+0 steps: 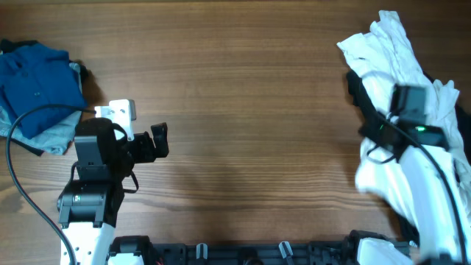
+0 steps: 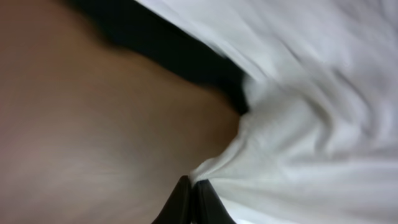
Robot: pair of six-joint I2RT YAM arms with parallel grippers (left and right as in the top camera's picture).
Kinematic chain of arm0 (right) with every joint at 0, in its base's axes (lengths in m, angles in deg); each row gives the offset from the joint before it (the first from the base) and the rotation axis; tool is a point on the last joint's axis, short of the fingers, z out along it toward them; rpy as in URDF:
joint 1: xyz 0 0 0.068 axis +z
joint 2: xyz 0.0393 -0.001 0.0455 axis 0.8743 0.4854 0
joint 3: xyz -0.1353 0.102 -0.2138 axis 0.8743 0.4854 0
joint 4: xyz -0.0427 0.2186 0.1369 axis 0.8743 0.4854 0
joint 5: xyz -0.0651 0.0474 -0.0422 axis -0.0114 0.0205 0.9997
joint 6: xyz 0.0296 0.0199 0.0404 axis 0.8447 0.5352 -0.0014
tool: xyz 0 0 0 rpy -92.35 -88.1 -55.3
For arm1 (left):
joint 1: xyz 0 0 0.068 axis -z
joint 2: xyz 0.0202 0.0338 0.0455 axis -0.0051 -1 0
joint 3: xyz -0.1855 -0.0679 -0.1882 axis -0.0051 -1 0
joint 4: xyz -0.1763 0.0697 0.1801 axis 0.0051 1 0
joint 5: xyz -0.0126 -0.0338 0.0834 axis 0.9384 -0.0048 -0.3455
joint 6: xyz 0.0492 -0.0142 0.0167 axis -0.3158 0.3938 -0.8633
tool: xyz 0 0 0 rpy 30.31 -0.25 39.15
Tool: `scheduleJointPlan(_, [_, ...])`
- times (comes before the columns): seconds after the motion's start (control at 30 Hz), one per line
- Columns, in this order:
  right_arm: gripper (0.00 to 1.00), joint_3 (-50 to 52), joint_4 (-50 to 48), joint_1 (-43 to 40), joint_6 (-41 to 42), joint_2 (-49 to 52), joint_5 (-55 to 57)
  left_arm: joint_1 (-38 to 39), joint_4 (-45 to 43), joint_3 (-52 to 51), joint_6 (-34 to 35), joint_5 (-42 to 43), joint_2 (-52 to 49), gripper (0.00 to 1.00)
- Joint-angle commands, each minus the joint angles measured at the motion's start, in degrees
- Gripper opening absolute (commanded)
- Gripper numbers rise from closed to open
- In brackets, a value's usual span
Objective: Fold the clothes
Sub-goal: 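Reach the right gripper to the white T-shirt edge and grasp, then drag the white T-shirt leftward to the table center with right gripper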
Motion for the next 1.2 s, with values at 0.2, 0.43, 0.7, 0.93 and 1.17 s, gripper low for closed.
scheduleJointPlan(0.2, [0.04, -8.2, 9.2, 29.2, -31.3, -5.8, -29.4, 0.2, -0.9, 1.1, 0.3, 0.7, -4.0, 1.0])
scheduleJointPlan(0.43, [0.04, -8.2, -24.6, 42.6, -22.2, 11.1, -29.0, 0.2, -0.9, 1.1, 0.3, 0.7, -4.3, 1.0])
scheduleJointPlan(0.7, [1.0, -8.4, -21.6, 37.2, -8.2, 14.3, -5.5, 0.2, -1.6, 1.1, 0.4, 2.2, -4.3, 1.0])
scheduleJointPlan(0.93, [1.0, -8.3, -1.6, 15.9, -4.1, 0.1, -0.9, 6.8, -9.2, 1.1, 10.4, 11.5, -14.6, 1.0])
scheduleJointPlan(1.17, [1.0, -8.3, 2.1, 13.4, -3.4, 0.1, -0.9, 18.5, -22.9, 1.1, 12.1, 11.5, -37.4, 1.0])
